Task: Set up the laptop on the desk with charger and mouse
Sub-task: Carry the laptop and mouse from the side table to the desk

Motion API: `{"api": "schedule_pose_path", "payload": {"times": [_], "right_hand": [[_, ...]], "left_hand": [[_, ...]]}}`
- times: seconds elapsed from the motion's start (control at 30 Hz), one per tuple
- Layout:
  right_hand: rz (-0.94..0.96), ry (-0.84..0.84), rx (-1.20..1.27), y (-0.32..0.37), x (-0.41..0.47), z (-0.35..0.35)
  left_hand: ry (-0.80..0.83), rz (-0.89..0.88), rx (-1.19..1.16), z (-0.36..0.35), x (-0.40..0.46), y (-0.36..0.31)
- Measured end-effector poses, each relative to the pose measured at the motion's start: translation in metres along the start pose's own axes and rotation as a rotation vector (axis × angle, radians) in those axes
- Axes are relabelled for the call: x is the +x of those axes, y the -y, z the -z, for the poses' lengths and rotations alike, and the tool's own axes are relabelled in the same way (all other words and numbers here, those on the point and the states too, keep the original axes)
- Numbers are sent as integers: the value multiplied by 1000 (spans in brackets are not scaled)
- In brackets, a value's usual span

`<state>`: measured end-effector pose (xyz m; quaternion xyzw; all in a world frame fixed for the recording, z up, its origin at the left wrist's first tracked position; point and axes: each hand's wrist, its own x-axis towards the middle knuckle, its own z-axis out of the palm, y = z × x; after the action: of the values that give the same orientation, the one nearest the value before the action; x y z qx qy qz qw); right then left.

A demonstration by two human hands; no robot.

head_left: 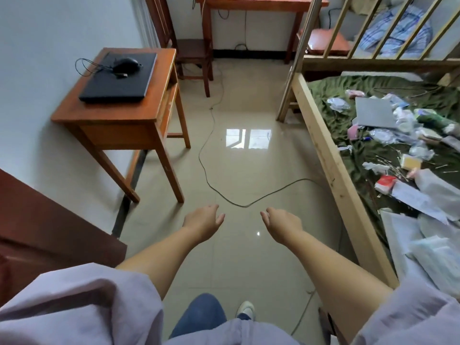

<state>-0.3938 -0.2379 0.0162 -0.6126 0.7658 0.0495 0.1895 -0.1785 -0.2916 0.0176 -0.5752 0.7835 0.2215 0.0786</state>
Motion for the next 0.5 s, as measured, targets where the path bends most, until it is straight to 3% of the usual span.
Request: {"api": "schedule_pose_path", "payload": {"times": [0.23, 0.5], "right_hand": [[59, -24, -16, 3, 126, 53], [81, -19, -53, 36, 305, 115]], "left_hand": [[-53, 12, -38, 53, 114, -4], [-45, 102, -141, 135, 266, 36]]}}
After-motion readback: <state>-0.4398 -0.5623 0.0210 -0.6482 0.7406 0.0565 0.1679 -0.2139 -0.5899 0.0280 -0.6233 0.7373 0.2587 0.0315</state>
